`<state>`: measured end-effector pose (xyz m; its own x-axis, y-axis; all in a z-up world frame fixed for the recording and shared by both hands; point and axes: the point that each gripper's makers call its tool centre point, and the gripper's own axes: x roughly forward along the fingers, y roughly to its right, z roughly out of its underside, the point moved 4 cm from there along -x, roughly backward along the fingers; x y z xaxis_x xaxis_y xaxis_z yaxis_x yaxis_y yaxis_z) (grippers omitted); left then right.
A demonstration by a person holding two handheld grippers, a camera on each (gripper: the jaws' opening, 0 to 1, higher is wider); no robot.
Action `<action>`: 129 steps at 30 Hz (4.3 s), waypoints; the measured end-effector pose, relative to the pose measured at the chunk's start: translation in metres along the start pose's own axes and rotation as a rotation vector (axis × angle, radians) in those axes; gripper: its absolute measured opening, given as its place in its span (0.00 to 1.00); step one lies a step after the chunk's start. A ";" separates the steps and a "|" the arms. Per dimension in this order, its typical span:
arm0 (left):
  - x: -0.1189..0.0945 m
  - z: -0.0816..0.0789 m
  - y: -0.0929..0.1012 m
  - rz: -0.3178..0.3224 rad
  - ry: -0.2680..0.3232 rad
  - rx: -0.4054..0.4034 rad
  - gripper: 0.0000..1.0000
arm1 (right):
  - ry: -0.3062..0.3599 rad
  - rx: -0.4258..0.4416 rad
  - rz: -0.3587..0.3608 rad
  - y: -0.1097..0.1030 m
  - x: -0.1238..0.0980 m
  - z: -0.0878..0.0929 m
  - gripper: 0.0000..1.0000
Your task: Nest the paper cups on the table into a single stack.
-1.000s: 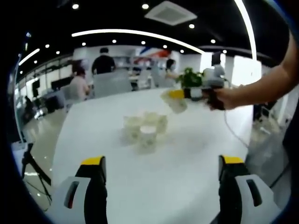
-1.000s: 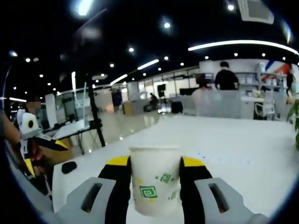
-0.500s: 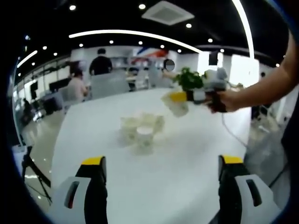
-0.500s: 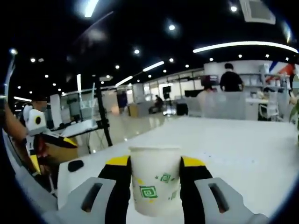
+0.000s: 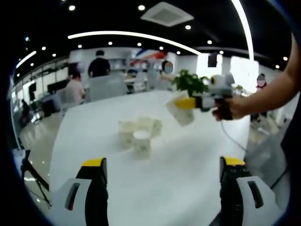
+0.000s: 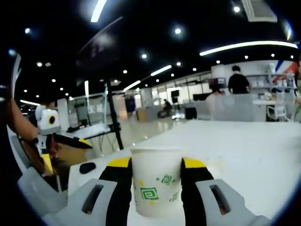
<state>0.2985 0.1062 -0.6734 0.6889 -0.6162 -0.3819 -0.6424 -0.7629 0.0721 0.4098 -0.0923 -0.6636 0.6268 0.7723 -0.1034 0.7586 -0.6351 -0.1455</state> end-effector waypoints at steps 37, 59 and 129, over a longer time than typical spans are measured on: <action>0.018 -0.024 0.024 0.063 0.080 -0.134 0.91 | 0.045 -0.008 -0.147 -0.065 -0.023 0.015 0.38; 0.056 -0.061 0.062 0.170 0.130 -0.298 0.70 | 0.080 -0.045 -0.211 -0.096 -0.024 0.006 0.38; 0.087 -0.054 0.086 0.247 0.052 0.096 0.47 | -0.320 -0.150 0.097 -0.005 -0.132 0.031 1.00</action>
<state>0.3211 -0.0240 -0.6512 0.5218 -0.7925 -0.3157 -0.8205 -0.5675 0.0683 0.3172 -0.1907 -0.6796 0.6279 0.6582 -0.4154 0.7306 -0.6824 0.0232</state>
